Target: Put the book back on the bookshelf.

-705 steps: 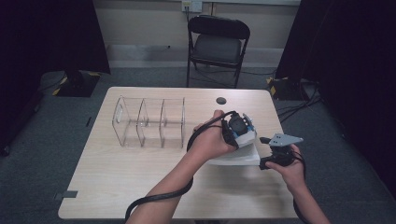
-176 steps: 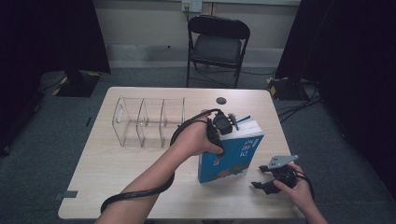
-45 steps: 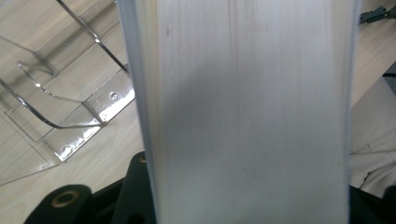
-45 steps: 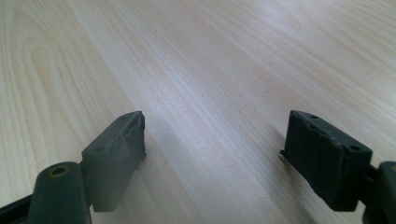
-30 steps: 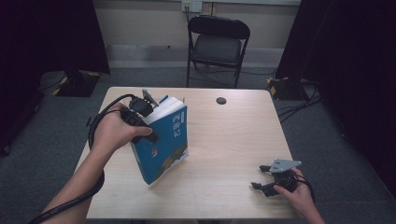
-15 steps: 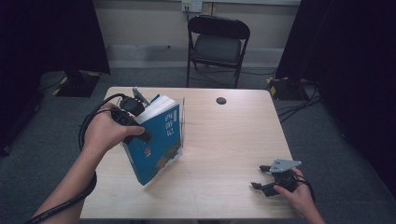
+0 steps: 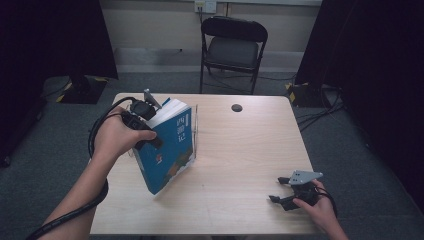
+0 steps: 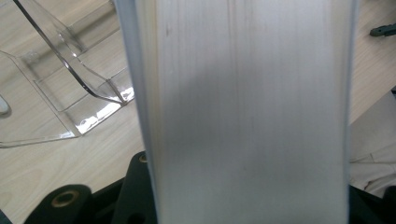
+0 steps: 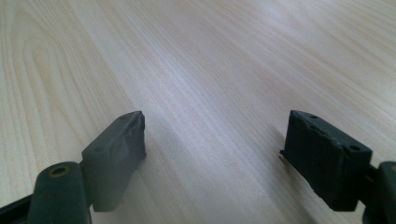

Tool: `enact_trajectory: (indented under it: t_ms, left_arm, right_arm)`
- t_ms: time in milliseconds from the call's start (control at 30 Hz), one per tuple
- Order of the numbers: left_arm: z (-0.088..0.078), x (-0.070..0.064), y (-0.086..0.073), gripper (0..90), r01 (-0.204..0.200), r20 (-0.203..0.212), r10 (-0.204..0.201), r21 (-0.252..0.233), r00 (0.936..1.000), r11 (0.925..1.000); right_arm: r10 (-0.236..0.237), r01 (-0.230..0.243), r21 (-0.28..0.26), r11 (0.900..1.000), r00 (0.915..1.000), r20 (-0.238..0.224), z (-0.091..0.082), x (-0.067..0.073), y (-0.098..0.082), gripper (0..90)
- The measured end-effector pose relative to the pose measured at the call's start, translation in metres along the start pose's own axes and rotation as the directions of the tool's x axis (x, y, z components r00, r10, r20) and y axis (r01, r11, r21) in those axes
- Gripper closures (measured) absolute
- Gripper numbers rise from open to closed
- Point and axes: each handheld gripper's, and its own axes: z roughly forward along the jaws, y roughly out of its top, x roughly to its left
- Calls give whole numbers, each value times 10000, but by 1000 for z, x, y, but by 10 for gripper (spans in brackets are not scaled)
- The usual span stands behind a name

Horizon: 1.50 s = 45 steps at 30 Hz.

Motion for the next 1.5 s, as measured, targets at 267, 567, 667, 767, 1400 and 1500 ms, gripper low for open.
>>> enact_trajectory:
  t_ms: [267,567,667,767,1400,1500]
  left_arm:
    - [0,5,5,619,279,-140,-280,-47,9995,9996]
    - [1,9,12,619,332,-121,-334,-126,9994,9994]
    - [2,9,14,619,455,-213,-458,-115,9987,9989]
    - [3,10,16,619,453,-337,-458,-144,9984,9989]
    - [1,13,27,618,670,-424,-680,-239,9968,9975]
    - [4,14,30,619,910,-398,-918,-218,9950,9956]
  right_arm:
    - [-2,2,1,10000,10000,2,0,0,0,197]
    - [2,-2,1,10000,10000,-6,0,0,0,197]
    - [-6,6,1,10000,10000,-6,0,0,0,197]
    - [-1,1,2,10000,10000,-7,0,0,0,197]
    - [33,-33,-11,10000,10000,3,0,0,0,197]
    - [31,-31,-13,10000,10000,2,0,0,0,197]
